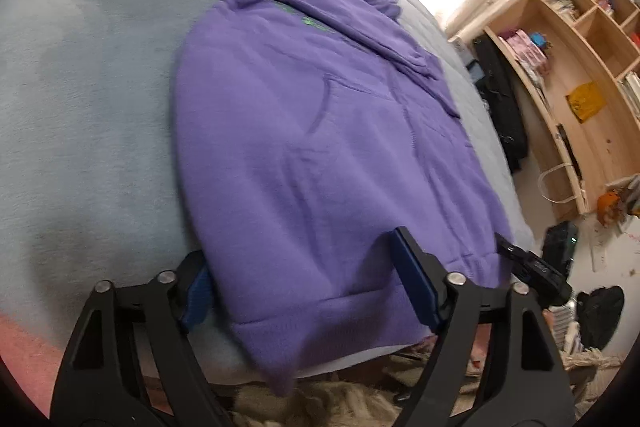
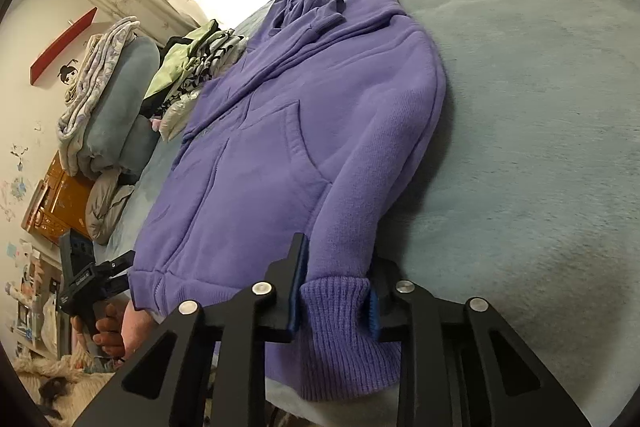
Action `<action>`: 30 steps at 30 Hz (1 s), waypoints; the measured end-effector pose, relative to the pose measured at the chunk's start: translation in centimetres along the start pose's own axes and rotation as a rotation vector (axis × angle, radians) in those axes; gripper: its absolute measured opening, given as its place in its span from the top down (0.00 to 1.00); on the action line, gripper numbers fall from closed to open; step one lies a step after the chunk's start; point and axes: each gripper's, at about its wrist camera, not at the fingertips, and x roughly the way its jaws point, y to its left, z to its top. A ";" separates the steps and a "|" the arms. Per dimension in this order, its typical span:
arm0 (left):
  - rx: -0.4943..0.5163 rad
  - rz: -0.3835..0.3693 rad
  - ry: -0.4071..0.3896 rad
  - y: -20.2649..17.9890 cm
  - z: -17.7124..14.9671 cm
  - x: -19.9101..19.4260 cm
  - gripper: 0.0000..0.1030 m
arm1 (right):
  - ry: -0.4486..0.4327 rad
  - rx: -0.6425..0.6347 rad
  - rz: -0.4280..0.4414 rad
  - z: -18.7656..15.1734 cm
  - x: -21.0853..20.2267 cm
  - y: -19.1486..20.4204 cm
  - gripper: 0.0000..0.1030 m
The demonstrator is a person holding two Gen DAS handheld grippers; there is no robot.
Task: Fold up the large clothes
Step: 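Grasp the hoodie hem with the left tool while the right tool grasps the hem by the cuff, then lift the held hem with both tools and fold it up toward the hood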
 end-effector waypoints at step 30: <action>0.112 0.030 -0.004 -6.0 4.5 -11.1 0.85 | 0.021 -0.072 0.037 4.2 -9.7 8.7 0.85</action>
